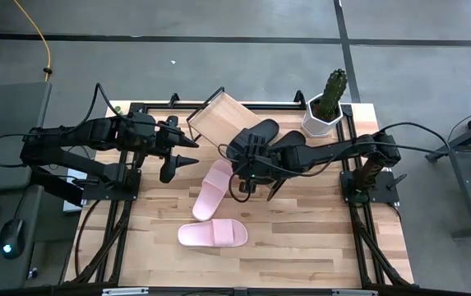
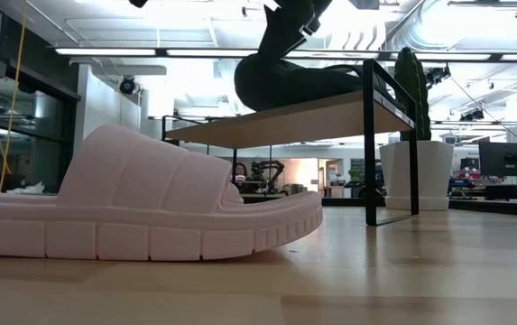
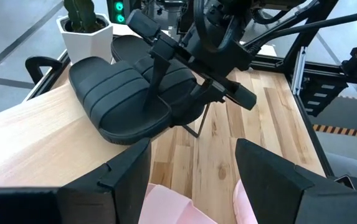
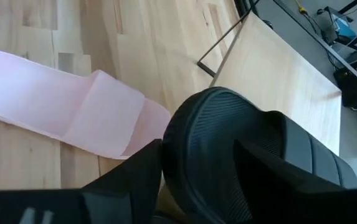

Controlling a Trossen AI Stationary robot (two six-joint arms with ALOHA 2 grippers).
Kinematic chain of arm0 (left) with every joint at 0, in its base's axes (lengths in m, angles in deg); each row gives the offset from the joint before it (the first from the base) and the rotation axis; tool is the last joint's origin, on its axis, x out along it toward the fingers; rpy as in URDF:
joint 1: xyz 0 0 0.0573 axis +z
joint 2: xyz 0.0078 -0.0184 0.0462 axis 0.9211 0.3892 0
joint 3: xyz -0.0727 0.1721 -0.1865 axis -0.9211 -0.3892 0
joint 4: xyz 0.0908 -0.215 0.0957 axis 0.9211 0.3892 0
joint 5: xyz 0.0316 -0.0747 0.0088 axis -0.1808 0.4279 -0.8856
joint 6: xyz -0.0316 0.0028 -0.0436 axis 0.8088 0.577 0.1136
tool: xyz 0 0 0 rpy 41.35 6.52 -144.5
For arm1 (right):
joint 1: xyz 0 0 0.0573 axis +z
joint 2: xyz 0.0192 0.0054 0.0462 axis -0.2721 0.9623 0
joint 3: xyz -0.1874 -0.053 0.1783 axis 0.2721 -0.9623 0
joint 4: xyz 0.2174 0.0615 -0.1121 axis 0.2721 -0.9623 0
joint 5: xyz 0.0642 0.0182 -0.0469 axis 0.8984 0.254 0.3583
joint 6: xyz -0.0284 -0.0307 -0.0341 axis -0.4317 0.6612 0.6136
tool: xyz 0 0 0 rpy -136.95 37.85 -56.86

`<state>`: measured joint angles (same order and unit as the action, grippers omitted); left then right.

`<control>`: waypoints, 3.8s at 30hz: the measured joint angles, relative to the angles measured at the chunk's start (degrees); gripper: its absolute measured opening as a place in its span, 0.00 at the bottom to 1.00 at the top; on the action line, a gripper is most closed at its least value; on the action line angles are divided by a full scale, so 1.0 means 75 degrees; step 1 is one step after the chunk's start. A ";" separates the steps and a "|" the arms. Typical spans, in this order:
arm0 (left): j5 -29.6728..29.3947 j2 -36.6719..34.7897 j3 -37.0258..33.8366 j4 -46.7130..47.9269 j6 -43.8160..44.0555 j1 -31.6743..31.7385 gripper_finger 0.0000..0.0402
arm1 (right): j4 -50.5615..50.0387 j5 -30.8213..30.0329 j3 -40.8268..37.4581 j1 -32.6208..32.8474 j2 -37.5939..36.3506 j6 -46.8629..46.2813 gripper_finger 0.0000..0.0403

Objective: Pick and place slides into the shelf
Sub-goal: Put the black slipper on the shelf, then put the top pink slipper on the shelf

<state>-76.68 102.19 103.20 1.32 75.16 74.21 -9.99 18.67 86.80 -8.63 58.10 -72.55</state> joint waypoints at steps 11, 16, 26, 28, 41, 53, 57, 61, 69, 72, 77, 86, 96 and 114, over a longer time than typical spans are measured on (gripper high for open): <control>0.0000 0.0000 0.0000 0.0208 -0.0001 0.0000 0.55 | -0.0283 0.0316 0.0000 -0.0008 0.0000 -0.0182 0.48; 0.0000 0.0000 0.0000 0.0257 -0.0003 0.0000 0.55 | -0.0400 0.0510 0.0000 -0.0002 0.0000 -0.0176 0.48; 0.0000 0.0000 0.0000 0.0272 -0.0003 -0.0001 0.55 | -0.0518 0.0587 0.0000 0.0035 0.0000 -0.0174 0.48; 0.0000 0.0000 0.0000 0.0277 -0.0003 0.0000 0.55 | -0.0570 0.0587 0.0030 0.0087 0.0000 -0.0136 0.48; -0.0003 0.0000 0.0000 0.0625 -0.0005 0.0000 0.55 | -0.0635 0.0578 0.0764 0.0813 -0.0009 0.0133 0.48; 0.0193 0.0002 -0.0478 0.1200 0.0152 -0.0001 0.55 | -0.0679 0.1129 0.0763 0.1271 -0.0009 -0.1179 0.48; 0.0440 0.0063 -0.0865 0.1192 0.0152 0.0000 0.55 | -0.0679 0.1089 0.0761 0.1389 -0.0009 -0.1396 0.48; 0.0485 0.0055 -0.1378 0.0817 0.0133 -0.0003 0.55 | -0.0623 0.0917 0.0758 0.1500 -0.0009 -0.1391 0.48; 0.0558 0.0052 -0.2555 -0.1061 -0.0153 -0.0121 0.55 | -0.0591 0.0826 0.0755 0.1501 0.0028 -0.1254 0.48; 0.0451 0.0055 -0.3034 -0.1673 -0.0343 -0.0385 0.55 | -0.0896 0.0834 0.0752 0.1598 0.0185 -0.1447 0.48; -0.0461 0.0100 -0.3219 -0.1997 -0.0644 -0.1055 0.55 | -0.0973 0.0901 0.0749 0.1719 0.0486 -0.1173 0.48; -0.3123 0.0454 -0.3175 -0.2030 -0.1476 -0.2685 0.55 | -0.0913 0.0859 0.0749 0.1650 0.0553 -0.0927 0.48; -0.3776 0.1613 -0.3174 -0.1974 -0.1771 -0.3219 0.55 | -0.0883 0.0852 0.0749 0.1650 0.0542 -0.0985 0.48; -0.5264 0.3144 -0.3174 -0.2014 -0.2474 -0.3196 0.55 | -0.0906 0.0852 0.0749 0.1650 0.0536 -0.0985 0.48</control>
<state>-116.16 125.77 79.40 -13.78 56.61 50.23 -16.78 25.05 92.42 3.74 62.12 -79.94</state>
